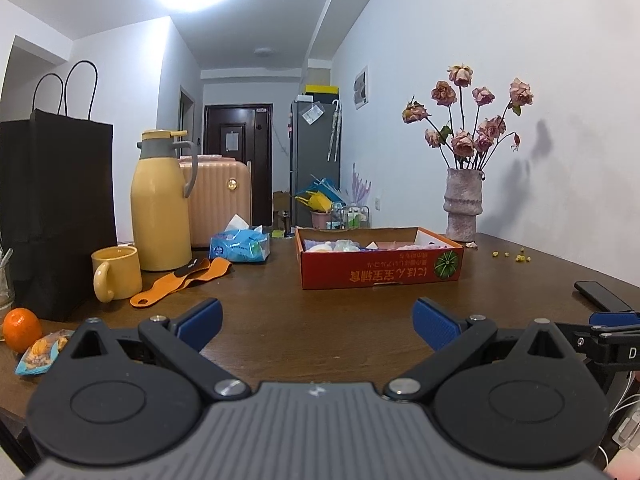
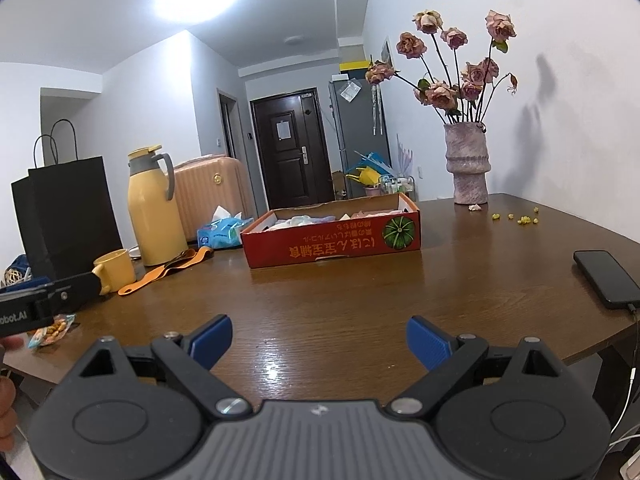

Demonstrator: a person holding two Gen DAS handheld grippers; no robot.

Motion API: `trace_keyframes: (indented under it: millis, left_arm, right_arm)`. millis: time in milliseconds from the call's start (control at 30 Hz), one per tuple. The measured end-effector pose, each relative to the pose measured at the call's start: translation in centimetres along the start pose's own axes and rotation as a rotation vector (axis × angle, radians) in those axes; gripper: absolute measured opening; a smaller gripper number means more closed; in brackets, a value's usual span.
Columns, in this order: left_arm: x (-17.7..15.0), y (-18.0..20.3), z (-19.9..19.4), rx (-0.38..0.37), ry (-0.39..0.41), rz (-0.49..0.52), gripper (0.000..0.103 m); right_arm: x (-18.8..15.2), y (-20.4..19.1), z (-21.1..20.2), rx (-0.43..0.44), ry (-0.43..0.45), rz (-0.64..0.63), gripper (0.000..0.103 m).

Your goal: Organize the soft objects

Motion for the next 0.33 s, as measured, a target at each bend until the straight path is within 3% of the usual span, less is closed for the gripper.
trace_keyframes:
  millis: [333]
  left_arm:
    - [0.12, 0.18, -0.46, 0.007, 0.026, 0.007, 0.103]
  right_arm:
    - [0.02, 0.12, -0.11, -0.001, 0.013, 0.007, 0.094]
Point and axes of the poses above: each gripper's, at about its wrist camera, not at the fingertips, and z roughly the way its jaws point, y to its right, x to its top, the point moved 8 cm from there along z, roughly the way its jaws point, and after that the axes turned 11 degrees about -x, right-handed, at the moved point
